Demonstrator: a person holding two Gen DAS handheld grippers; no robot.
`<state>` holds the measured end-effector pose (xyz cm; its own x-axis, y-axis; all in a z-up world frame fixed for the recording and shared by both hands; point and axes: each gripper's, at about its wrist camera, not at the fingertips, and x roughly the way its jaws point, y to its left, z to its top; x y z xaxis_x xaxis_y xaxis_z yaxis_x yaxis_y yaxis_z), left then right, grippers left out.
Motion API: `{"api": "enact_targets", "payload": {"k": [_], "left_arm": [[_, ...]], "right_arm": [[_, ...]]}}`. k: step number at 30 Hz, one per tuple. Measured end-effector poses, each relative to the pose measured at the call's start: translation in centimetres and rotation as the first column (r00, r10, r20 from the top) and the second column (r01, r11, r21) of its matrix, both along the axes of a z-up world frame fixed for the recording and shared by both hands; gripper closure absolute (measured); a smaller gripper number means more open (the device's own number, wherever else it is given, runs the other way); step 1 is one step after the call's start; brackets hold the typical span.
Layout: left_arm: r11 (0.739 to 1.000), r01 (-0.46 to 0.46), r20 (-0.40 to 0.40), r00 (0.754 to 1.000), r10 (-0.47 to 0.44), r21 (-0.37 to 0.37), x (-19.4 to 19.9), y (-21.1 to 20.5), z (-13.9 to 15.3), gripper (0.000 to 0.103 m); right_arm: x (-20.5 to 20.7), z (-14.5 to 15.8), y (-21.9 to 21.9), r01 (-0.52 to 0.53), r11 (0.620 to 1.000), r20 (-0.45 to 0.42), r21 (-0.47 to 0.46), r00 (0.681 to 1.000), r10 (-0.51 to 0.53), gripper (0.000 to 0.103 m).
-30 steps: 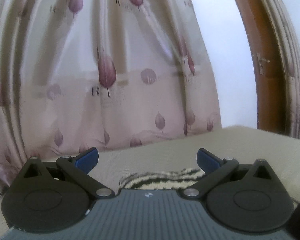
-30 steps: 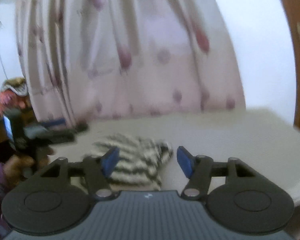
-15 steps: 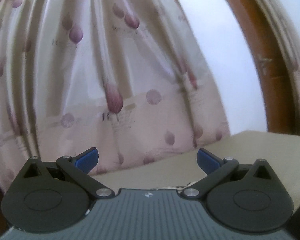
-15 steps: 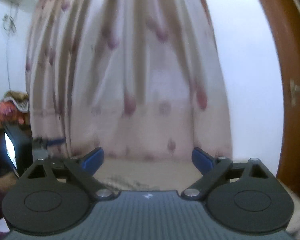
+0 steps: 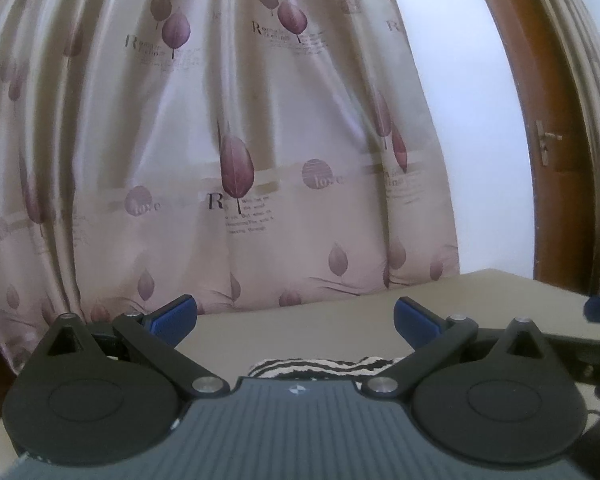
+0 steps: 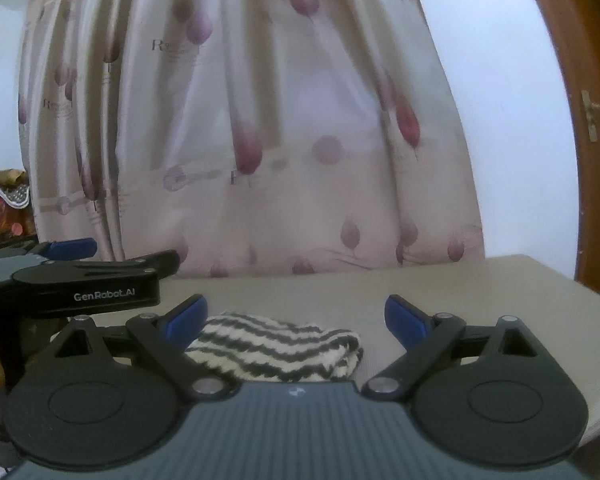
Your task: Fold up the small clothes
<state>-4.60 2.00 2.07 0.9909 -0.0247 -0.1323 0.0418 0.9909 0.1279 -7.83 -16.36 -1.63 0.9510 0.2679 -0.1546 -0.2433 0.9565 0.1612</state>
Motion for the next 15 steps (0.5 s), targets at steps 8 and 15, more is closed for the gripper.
{"api": "enact_targets", "payload": {"k": [8,15], "left_arm": [[0.999,0.025,-0.051,0.998,-0.027,-0.044,-0.3,0.7,-0.4,0.0],[0.997,0.008,-0.092,0.996,-0.015,-0.083,0.0,1.6,-0.9,0.0]], "right_arm": [[-0.7,-0.2,1.1,-0.014,1.0,0.006,-0.023,1.0,0.014,0.005],[-0.9,-0.2,1.8,-0.033,0.999,0.0,-0.04,0.999,0.033,0.005]]}}
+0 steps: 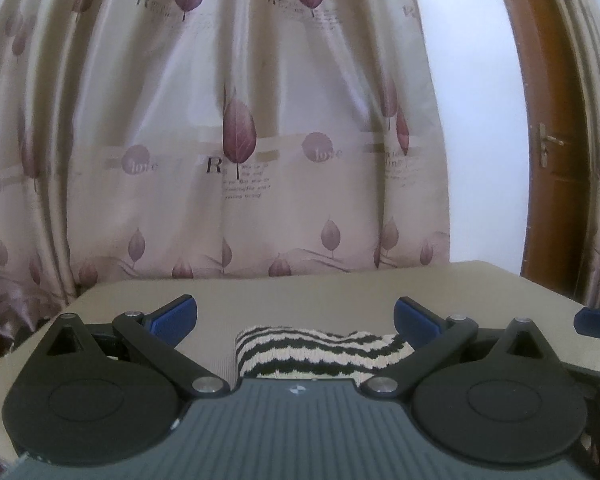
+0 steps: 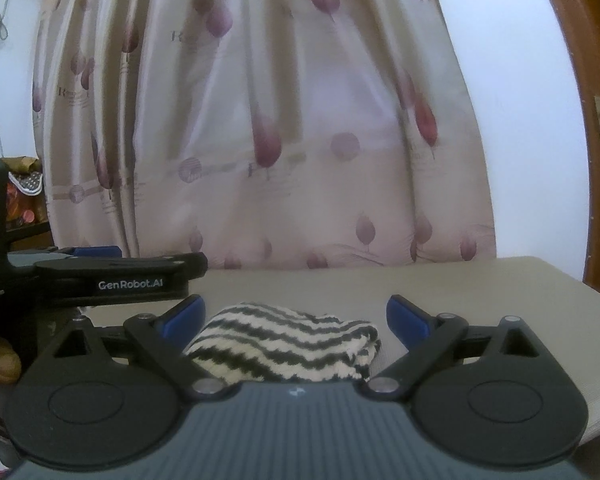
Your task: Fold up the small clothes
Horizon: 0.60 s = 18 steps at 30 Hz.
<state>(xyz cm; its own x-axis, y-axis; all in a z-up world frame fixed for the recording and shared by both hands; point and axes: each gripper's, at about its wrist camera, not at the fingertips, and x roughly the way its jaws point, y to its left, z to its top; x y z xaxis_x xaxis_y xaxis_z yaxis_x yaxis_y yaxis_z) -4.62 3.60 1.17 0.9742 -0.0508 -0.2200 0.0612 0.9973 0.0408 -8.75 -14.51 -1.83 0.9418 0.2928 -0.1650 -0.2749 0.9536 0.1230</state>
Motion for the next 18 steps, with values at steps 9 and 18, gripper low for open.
{"api": "enact_targets", "payload": {"k": [9,18], "left_arm": [[1.0,-0.012,-0.037,0.999,0.012,-0.001,0.6,0.4,-1.1,0.0],[1.0,-0.009,-0.087,0.996,0.008,-0.018,1.4,0.8,-2.1,0.0]], "right_arm": [[0.3,-0.6,0.3,-0.01,1.0,-0.028,-0.005,1.0,0.01,0.004],[0.5,-0.7,0.4,-0.017,1.0,-0.045,-0.012,0.999,0.016,0.004]]}}
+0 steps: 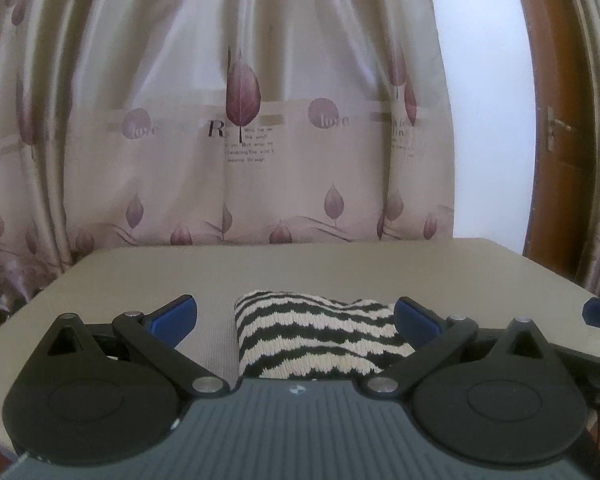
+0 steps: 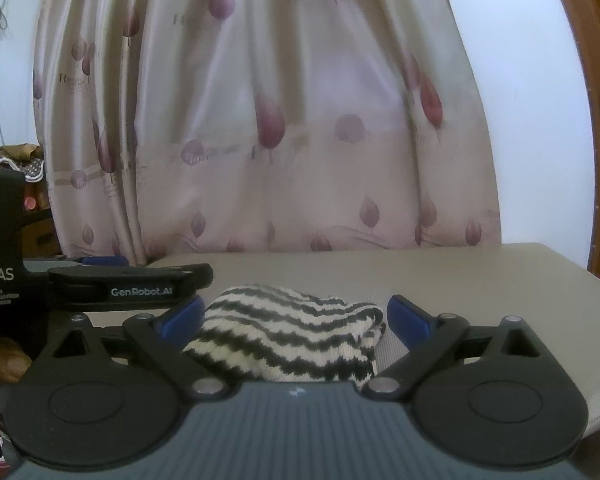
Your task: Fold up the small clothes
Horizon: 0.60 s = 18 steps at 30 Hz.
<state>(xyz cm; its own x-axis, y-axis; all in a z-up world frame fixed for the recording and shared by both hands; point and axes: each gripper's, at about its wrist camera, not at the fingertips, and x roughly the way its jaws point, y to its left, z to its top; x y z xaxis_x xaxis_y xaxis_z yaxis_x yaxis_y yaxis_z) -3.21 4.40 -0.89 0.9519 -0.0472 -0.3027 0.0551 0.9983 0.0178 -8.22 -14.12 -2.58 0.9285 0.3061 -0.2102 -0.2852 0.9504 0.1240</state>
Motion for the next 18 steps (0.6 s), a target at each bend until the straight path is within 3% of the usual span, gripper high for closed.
{"api": "enact_targets", "payload": {"k": [18], "left_arm": [[0.999,-0.045,0.033,0.998,0.045,0.0,0.15,0.44,-0.9,0.0]], "right_arm": [[0.45,-0.33,0.55,0.054,0.998,0.014,-0.034,0.998,-0.053,0.004]]}}
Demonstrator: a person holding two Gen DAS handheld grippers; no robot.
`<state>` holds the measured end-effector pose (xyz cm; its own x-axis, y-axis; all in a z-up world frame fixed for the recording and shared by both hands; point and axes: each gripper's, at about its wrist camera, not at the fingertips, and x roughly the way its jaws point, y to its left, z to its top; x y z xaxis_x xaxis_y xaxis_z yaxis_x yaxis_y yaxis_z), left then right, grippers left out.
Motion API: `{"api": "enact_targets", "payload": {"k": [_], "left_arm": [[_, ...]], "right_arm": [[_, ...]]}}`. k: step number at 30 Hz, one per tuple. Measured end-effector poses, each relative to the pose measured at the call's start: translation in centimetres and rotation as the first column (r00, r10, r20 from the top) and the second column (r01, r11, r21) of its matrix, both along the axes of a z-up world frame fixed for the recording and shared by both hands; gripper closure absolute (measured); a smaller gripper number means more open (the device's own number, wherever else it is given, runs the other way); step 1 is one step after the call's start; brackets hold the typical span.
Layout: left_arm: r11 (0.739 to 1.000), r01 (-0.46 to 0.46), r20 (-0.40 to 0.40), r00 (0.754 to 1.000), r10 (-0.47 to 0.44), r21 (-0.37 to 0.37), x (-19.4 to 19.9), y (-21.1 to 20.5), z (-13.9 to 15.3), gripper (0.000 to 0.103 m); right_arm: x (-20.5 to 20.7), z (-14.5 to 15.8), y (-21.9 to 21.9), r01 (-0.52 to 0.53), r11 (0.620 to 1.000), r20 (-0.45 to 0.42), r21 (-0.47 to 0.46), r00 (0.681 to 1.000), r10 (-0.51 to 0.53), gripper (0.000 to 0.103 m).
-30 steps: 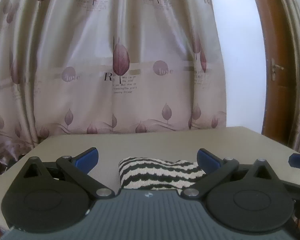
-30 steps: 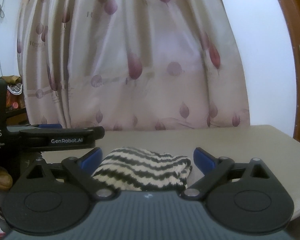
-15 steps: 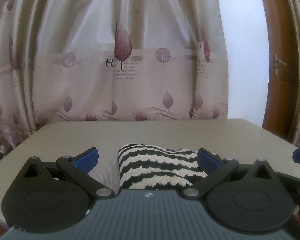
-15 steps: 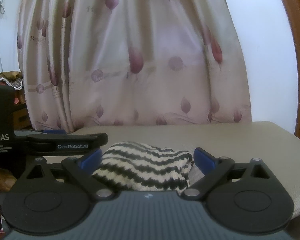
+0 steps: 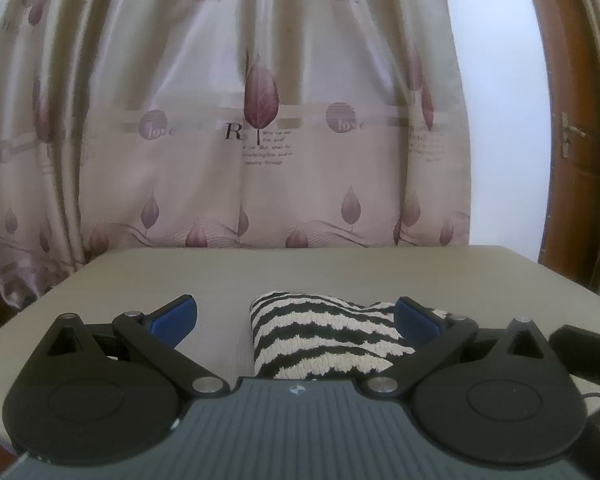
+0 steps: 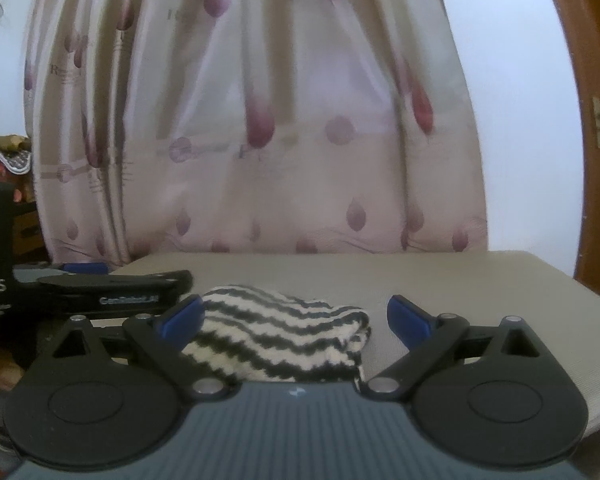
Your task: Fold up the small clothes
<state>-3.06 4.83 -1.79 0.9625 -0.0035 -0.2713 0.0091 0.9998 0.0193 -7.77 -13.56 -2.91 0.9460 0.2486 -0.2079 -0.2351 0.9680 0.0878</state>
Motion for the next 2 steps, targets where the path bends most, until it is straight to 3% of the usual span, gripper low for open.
{"api": "enact_targets", "payload": {"k": [2], "left_arm": [[1.0,-0.004,0.006,1.0,0.004,0.005,-0.07,-0.08,-0.03,0.0]], "right_arm": [[0.19,0.0,-0.19,0.007,1.0,-0.004,0.005,1.0,-0.007,0.004]]}}
